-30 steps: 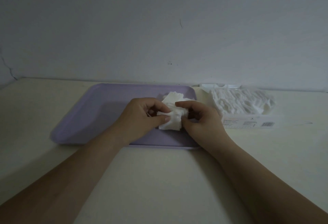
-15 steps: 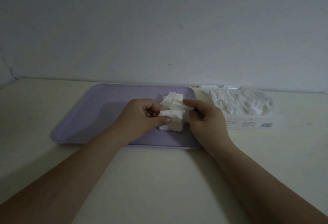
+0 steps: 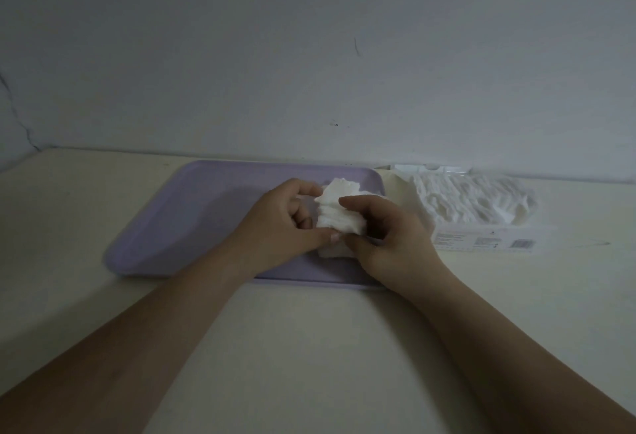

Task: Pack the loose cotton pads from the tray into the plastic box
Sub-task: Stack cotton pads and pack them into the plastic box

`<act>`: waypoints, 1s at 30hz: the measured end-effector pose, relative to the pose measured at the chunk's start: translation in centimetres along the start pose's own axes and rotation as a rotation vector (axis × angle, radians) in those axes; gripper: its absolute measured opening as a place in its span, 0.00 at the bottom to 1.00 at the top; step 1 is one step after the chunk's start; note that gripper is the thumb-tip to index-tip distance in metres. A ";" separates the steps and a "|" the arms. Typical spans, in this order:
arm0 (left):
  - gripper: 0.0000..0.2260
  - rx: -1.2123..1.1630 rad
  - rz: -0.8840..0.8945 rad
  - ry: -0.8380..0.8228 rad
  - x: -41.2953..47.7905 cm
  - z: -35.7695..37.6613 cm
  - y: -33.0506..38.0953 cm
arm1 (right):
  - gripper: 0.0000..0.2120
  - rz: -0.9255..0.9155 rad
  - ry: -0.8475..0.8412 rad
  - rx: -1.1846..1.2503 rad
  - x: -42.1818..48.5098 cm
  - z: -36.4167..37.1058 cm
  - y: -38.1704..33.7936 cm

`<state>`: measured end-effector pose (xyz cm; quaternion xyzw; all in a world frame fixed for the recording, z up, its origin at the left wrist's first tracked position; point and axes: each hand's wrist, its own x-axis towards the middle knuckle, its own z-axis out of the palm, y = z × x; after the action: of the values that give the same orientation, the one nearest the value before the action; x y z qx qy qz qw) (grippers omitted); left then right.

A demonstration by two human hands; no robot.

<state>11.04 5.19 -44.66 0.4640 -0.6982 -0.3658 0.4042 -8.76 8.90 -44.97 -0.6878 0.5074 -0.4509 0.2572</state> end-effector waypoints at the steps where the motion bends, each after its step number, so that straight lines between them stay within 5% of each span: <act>1: 0.21 0.014 0.006 -0.051 -0.1 0.0 0.1 | 0.20 -0.015 -0.001 -0.034 0.0 0.0 0.0; 5: 0.08 0.034 0.037 -0.099 0.0 0.0 0.0 | 0.25 -0.052 -0.025 -0.174 -0.1 0.3 -0.4; 10: 0.08 -0.056 0.021 -0.090 0.0 0.5 0.2 | 0.33 -0.105 -0.144 -0.228 -0.3 1.0 -0.6; 13: 0.11 -0.074 0.008 -0.069 0.1 0.6 0.5 | 0.26 -0.074 0.032 -0.207 0.1 0.4 0.0; 18: 0.05 0.151 -0.164 0.297 2.2 0.0 -0.2 | 0.28 0.011 0.276 -0.073 0.7 -0.3 0.3; 24: 0.22 0.459 -0.220 0.161 5.3 1.6 0.4 | 0.30 0.002 0.326 -0.111 1.3 0.0 0.8; 30: 0.15 0.448 -0.234 0.101 5.6 3.1 1.3 | 0.30 -0.008 0.305 -0.142 1.4 0.3 1.4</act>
<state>6.39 0.77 -43.49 0.6372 -0.6824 -0.2228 0.2806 -9.03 7.02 -45.76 -0.6299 0.5682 -0.5141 0.1263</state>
